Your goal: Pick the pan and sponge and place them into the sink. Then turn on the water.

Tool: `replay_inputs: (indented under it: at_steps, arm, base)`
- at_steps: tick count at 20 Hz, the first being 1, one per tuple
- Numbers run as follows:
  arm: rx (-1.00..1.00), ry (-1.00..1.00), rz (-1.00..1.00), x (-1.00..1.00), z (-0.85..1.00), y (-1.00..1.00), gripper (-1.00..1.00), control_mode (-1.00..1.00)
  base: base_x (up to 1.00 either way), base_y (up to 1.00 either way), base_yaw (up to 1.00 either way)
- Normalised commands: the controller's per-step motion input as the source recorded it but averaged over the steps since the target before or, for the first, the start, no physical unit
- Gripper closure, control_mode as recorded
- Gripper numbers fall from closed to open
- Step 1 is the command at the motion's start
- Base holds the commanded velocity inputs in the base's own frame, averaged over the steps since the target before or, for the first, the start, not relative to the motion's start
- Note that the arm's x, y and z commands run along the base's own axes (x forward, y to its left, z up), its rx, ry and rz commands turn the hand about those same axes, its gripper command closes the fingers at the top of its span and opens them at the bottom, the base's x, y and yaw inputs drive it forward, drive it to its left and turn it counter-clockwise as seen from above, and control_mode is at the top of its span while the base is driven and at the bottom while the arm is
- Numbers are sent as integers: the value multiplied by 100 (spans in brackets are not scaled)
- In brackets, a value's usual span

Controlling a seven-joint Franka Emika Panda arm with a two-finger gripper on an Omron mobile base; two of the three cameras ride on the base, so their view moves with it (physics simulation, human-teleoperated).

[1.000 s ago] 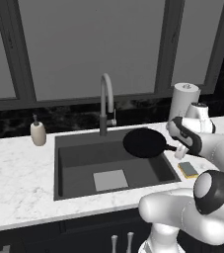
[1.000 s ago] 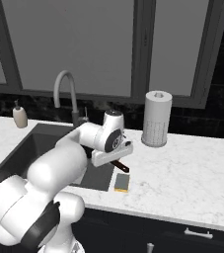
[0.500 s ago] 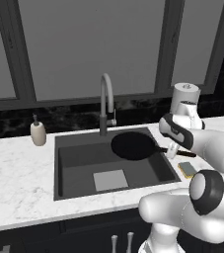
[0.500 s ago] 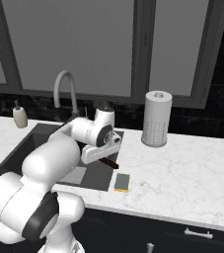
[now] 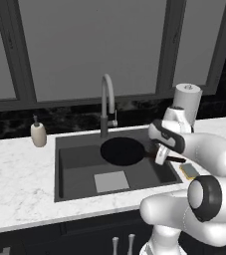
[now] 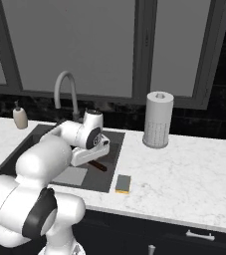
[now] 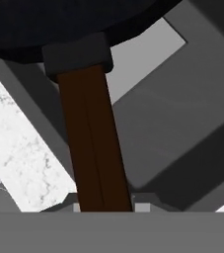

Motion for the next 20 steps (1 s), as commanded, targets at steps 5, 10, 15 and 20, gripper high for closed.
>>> replay_inputs:
  at_steps: [5, 10, 15, 20]
  arm:
    - [0, 0, 5, 0, -43, 19, 100, -100]
    - [0, 0, 5, 2, -36, 23, 100, -100]
    - [0, 0, 2, 14, -29, 35, 100, -100]
    - [0, 1, 0, 30, -30, 14, 100, -100]
  base:
    - [0, 0, 0]
    - [0, 0, 0]
    - [0, 0, 0]
    - [0, 0, 0]
